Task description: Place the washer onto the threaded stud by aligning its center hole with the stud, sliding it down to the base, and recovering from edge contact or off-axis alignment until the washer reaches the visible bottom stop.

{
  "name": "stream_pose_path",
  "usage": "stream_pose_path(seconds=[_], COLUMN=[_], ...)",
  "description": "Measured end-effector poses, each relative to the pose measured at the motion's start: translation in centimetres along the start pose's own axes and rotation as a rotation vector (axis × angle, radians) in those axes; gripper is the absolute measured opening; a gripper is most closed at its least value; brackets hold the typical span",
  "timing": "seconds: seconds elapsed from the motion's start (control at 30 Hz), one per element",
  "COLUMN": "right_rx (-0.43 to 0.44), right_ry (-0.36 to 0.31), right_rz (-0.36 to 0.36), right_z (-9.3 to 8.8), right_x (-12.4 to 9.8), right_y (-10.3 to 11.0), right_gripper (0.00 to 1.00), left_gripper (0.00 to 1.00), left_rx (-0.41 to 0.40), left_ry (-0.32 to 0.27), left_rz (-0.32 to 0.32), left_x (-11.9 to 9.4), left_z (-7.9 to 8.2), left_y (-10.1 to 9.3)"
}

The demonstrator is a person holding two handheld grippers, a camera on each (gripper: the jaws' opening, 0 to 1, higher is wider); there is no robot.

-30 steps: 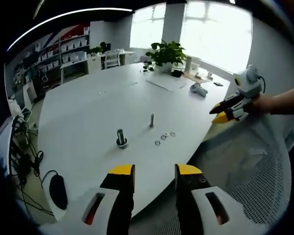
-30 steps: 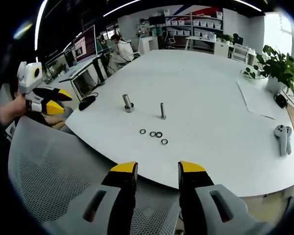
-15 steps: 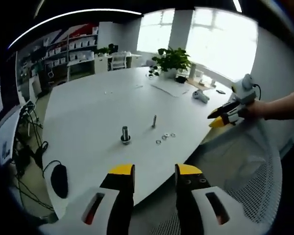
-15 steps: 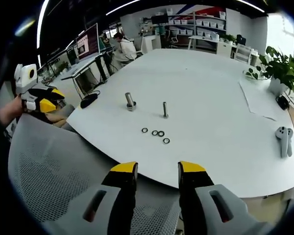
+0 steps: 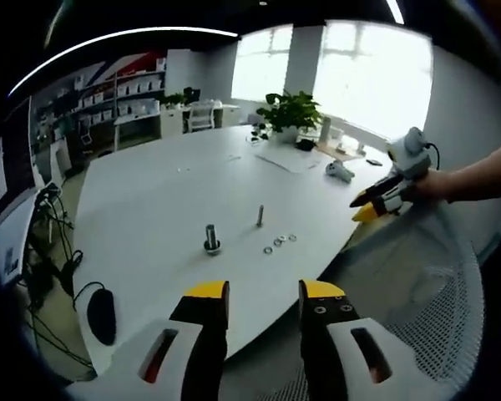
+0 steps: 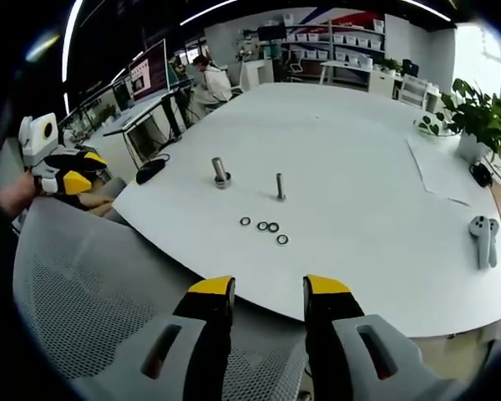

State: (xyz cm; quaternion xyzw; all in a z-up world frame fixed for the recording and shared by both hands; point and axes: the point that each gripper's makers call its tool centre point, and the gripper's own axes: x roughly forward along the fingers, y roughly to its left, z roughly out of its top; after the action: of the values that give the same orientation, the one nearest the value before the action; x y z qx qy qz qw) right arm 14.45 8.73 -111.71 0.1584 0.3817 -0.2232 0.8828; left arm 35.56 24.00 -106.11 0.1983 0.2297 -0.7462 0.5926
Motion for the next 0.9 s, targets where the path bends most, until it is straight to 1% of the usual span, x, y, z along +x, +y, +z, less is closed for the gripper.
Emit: stream_pose_path(seconds=[0.13,0.2,0.27,0.37,0.47,0.5,0.57,0.6,0.67,0.7,0.77,0.8,0.87,0.9], right_rx=[-0.004,-0.005,-0.006,-0.008,-0.020,-0.021,-0.020,-0.017,-0.017,-0.017,-0.014,-0.014,-0.016,-0.019], right_ry=[0.005,0.009,0.012,0.020,0.035,0.037,0.035,0.033,0.033,0.034,0.034,0.033,0.036,0.041], right_rz=[0.002,0.002,0.004,0.005,0.009,0.010,0.008,0.007,0.007,0.005,0.004,0.004,0.003,0.004], right_z=[-0.1,-0.2,-0.2,-0.1,-0.6,-0.7,-0.6,-0.6,-0.6,-0.6,-0.6,-0.5,-0.5,-0.6], right_x=[0.0,0.2,0.1,-0.1,0.2,0.3,0.2,0.2,0.3,0.3,0.2,0.3,0.2,0.1], right_y=[-0.1,-0.4,-0.3,-0.1,-0.2,-0.3,-0.3,-0.3,-0.1,-0.1,-0.2,-0.1,-0.1,0.0], right_gripper=[0.35,0.35,0.35,0.35,0.35,0.35,0.35,0.35,0.35,0.35,0.35,0.35,0.35,0.35], left_gripper=[0.31,0.31,0.31,0.31,0.31,0.31,0.33,0.33,0.31,0.30,0.30,0.30,0.30,0.30], left_rx=[0.000,-0.025,-0.027,-0.030,-0.024,-0.028,-0.034,-0.012,0.006,0.010,-0.010,-0.016,-0.015,-0.006], left_ry=[0.002,0.001,-0.016,-0.010,-0.018,-0.015,0.007,0.022,0.022,0.013,-0.009,-0.010,-0.001,0.013], left_rz=[-0.001,-0.006,-0.002,0.004,0.002,-0.002,-0.027,-0.039,-0.037,-0.030,-0.020,-0.020,-0.023,-0.030], left_x=[0.1,0.2,0.3,0.3,0.4,0.5,0.7,0.8,0.9,0.8,0.6,0.5,0.7,0.8], left_z=[-0.6,-0.5,-0.2,-0.4,-0.4,-0.5,-0.8,-1.1,-1.4,-1.1,-0.6,-0.6,-0.9,-1.0], left_y=[0.1,-0.1,0.1,0.1,0.0,0.0,-0.5,-0.8,-0.7,-0.7,-0.4,-0.3,-0.2,-0.6])
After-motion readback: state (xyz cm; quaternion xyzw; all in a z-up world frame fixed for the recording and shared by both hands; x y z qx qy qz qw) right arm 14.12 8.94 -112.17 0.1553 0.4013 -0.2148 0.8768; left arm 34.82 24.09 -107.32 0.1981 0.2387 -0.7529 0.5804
